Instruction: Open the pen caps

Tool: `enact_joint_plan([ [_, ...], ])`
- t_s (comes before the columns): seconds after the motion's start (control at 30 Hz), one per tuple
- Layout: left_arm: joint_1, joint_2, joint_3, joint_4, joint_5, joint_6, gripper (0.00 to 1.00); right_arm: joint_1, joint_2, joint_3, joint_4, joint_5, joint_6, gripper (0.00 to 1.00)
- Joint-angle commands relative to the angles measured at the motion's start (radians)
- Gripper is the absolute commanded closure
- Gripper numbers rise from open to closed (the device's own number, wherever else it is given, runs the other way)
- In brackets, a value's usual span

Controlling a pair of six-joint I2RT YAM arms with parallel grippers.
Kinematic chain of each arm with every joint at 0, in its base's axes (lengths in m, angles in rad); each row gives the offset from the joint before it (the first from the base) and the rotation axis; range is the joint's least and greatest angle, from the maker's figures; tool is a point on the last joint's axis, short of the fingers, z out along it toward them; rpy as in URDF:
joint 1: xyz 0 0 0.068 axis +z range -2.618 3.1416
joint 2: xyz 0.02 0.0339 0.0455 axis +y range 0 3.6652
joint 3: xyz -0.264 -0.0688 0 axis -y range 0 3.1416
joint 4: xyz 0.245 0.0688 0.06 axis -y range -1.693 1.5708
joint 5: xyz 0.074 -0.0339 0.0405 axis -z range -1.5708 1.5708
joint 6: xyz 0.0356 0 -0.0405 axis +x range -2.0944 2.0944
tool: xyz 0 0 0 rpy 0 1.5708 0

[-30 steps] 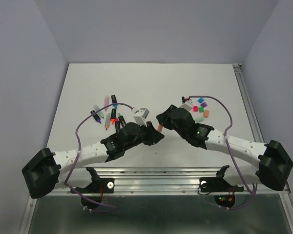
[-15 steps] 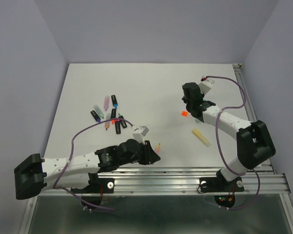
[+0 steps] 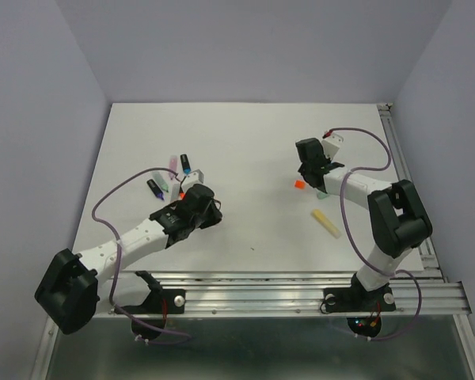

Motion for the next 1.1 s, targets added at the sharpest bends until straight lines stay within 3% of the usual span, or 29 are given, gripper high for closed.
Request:
enact_joint_plan([
  [0.0,0.077,0.053,0.114,-0.093,-0.045,0.102,1.0,-0.021,0.016,0.035,-0.02,0.01,-0.015,0.82],
  [0.23,0.238,0.185,0.166,-0.084,-0.062,0.165,1.0,-0.028,0.031,0.026,-0.034,0.005,-0.029,0.59],
  [0.4,0.299,0.272,0.226,-0.081,-0.033,0.239,1.0,-0.028,0.013,0.002,-0.028,0.008,-0.041,0.46],
  [0.43,0.304,0.284,0.238,-0.086,-0.031,0.242,1.0,-0.028,0.005,-0.014,-0.025,0.008,-0.049,0.4],
  [0.53,0.326,0.323,0.269,-0.09,-0.056,0.256,0.91,-0.028,-0.033,-0.043,-0.023,-0.005,-0.063,0.26],
  [0.77,0.361,0.404,0.322,-0.116,-0.062,0.273,0.83,-0.028,-0.2,-0.135,-0.055,-0.077,-0.075,0.01],
  [0.87,0.364,0.444,0.361,-0.145,-0.047,0.276,0.74,-0.028,-0.292,-0.221,-0.08,-0.059,-0.055,0.0],
  [0.93,0.366,0.447,0.371,-0.145,-0.047,0.277,0.58,-0.029,-0.343,-0.271,-0.108,-0.061,-0.051,0.0],
  [1.07,0.367,0.444,0.376,-0.153,-0.044,0.277,0.49,-0.028,-0.462,-0.339,-0.194,-0.113,-0.024,0.0],
])
